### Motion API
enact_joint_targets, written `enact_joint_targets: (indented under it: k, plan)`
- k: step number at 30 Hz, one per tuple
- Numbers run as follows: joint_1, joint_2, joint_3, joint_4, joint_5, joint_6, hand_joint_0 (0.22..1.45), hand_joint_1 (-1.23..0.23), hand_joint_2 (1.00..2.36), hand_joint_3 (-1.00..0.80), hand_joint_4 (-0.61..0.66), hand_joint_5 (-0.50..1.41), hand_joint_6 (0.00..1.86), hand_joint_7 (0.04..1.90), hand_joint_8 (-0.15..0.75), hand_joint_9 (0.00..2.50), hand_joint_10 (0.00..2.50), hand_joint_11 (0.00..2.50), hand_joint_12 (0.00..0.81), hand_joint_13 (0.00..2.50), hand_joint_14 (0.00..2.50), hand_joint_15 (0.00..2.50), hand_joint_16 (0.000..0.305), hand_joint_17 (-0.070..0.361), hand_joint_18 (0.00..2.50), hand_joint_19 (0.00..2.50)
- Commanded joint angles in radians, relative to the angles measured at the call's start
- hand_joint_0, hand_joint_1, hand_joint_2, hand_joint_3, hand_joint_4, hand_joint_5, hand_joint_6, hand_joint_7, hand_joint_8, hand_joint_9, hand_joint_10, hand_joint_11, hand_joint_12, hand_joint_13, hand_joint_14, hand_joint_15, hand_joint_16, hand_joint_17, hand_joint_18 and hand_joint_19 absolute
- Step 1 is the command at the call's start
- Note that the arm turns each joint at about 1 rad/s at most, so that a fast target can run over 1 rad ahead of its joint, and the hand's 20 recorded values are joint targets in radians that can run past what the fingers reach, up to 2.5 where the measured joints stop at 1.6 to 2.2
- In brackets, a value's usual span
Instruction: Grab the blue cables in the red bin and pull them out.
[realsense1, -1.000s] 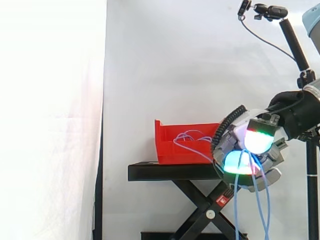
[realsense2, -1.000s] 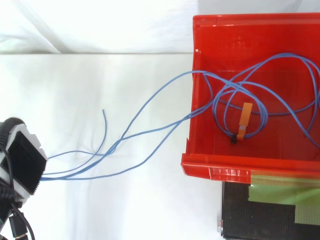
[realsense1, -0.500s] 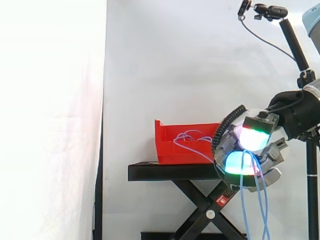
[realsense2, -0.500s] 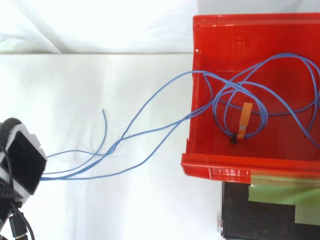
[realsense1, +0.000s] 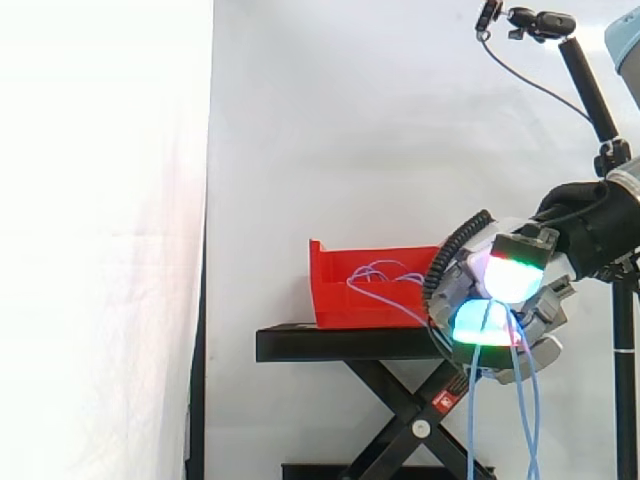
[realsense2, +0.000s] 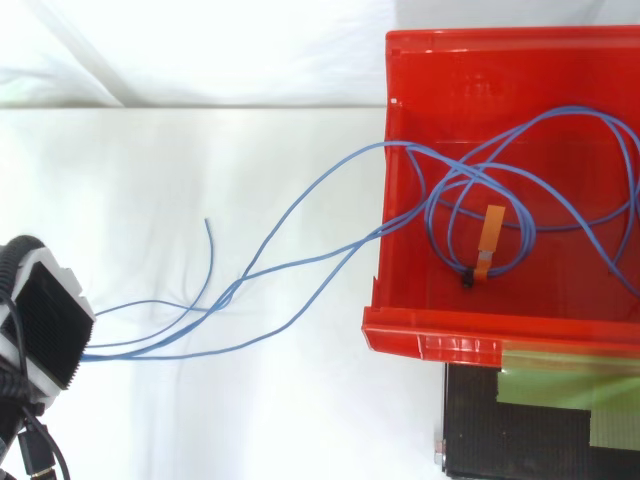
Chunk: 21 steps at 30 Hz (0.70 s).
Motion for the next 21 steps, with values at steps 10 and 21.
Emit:
enact_joint_targets:
  k: [10, 21]
  plan:
    - [0.0, 0.0, -0.002, 0.001, 0.002, -0.004, 0.79, -1.08, 1.0, -1.0, 0.2, 0.78, 1.14, 0.39, 0.237, 1.11, 0.03, 1.2, 0.316, 1.19, 1.28, 1.16, 0.043, 0.096, 1.11, 1.58]
    - [0.0, 0.0, 0.0, 0.001, 0.002, -0.004, 0.83, -1.1, 1.0, -1.0, 0.19, 0.72, 1.29, 0.33, 0.237, 1.09, 0.03, 1.22, 0.31, 1.2, 1.25, 1.18, 0.042, 0.094, 1.1, 1.59]
